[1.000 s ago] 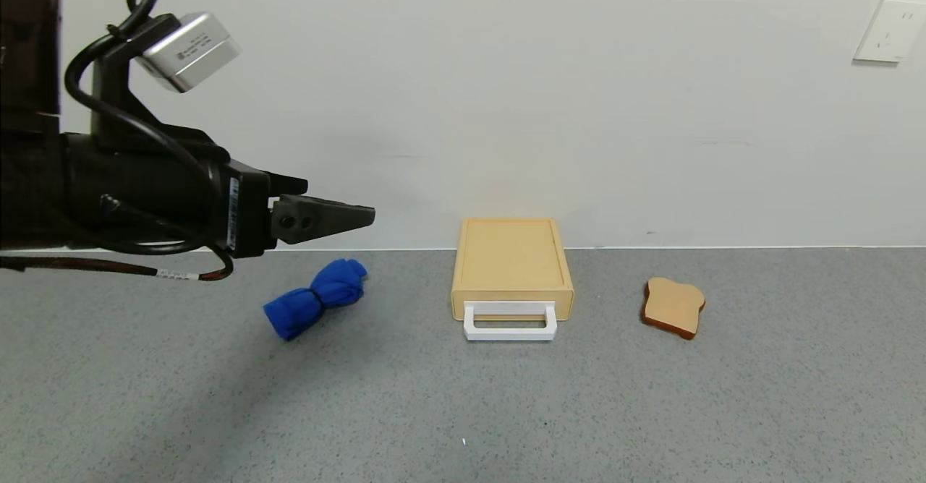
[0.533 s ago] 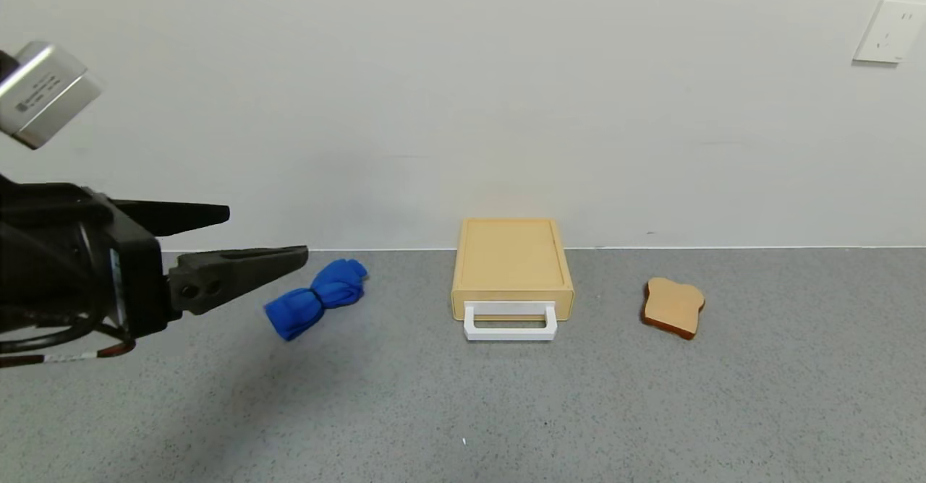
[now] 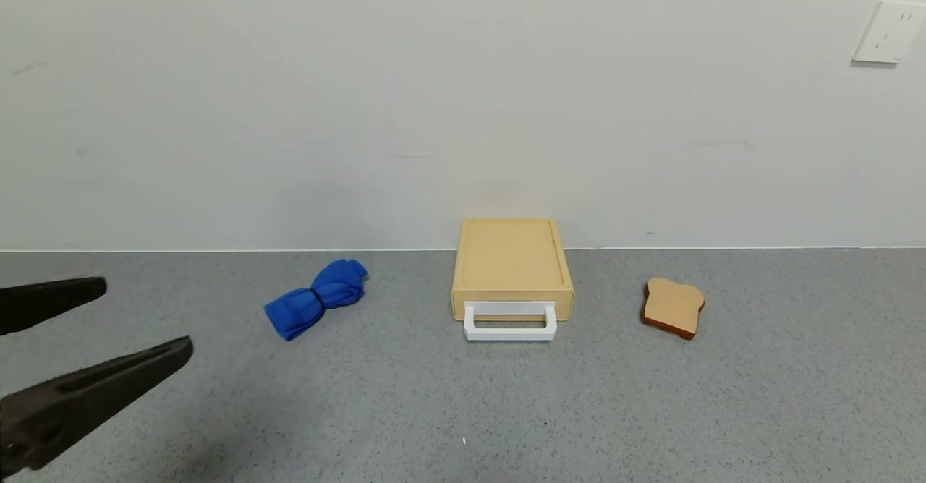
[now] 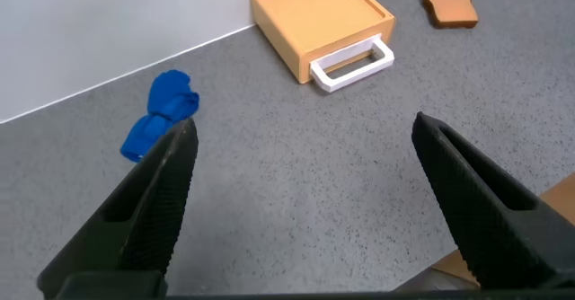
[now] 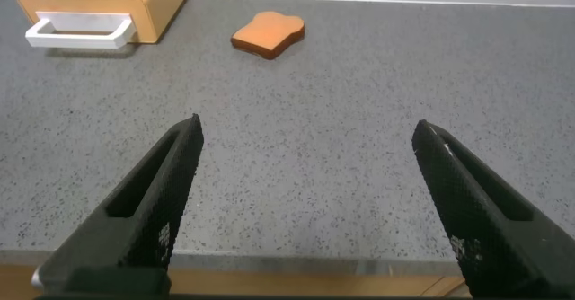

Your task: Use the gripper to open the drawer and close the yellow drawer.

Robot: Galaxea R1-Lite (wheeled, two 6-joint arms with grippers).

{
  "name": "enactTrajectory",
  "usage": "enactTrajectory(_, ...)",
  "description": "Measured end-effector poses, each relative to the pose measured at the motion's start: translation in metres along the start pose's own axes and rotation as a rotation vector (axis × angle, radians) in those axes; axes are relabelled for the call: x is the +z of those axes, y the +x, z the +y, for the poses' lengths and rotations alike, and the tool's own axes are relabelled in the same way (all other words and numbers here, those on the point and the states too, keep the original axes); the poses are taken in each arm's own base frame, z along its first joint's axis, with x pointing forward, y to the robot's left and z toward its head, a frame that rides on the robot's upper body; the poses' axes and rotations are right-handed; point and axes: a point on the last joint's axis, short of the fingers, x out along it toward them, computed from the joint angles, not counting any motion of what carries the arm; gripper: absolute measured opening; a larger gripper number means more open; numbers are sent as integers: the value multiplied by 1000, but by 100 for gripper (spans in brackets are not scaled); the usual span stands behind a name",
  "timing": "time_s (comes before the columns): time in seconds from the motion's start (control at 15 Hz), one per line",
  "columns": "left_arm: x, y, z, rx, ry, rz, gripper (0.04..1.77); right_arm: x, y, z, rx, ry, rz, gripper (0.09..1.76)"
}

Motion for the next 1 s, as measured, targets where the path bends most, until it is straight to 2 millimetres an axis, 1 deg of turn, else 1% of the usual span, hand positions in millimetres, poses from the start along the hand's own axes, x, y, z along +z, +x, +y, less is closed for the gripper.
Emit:
enactTrajectory(0.33,-20,-44,-7,78,-4,-100,172,0,0,0,0,0,0,171)
enactTrajectory(0.67,-37,-80,-17,147,-54,-225,172,0,0,0,0,0,0,171)
enactTrajectory(0.8,-48,-94,-20,211,-68,-256,172,0,0,0,0,0,0,171)
enactTrajectory(0.93,-62,-106,-23,284,-80,-250,172,0,0,0,0,0,0,171)
enactTrajectory(1.0,-66,-111,-24,346,-88,-253,172,0,0,0,0,0,0,171)
